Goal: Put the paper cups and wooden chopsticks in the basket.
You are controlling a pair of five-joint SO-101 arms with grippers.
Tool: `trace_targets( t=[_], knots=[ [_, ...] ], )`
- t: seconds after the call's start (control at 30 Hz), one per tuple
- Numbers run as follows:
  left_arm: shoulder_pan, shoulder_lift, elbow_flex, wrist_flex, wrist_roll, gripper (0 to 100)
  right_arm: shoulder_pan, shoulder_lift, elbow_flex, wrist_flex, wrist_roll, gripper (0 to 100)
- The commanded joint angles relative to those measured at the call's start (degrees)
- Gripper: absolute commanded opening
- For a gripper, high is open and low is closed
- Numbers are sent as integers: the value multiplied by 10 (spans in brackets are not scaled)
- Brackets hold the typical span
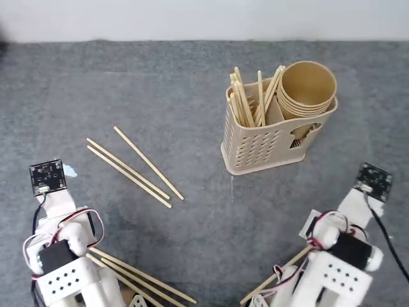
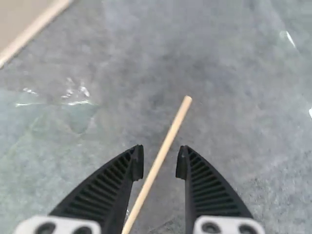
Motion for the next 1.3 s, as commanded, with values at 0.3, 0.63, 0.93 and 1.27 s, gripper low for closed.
trace_targets(
  t=[0.3,0.63,0.93,1.27],
  knots=[
    [4,-7,-3,-11,2,13,34,206,1,-115,-6,116],
    [4,-7,-2,-11,2,13,35,344,1,-224,-4,115],
    [4,-7,-2,-11,1,13,63,416,1,-298,29,108],
    [4,-7,-2,-11,1,13,108,446,-14,-313,59,8]
  ],
)
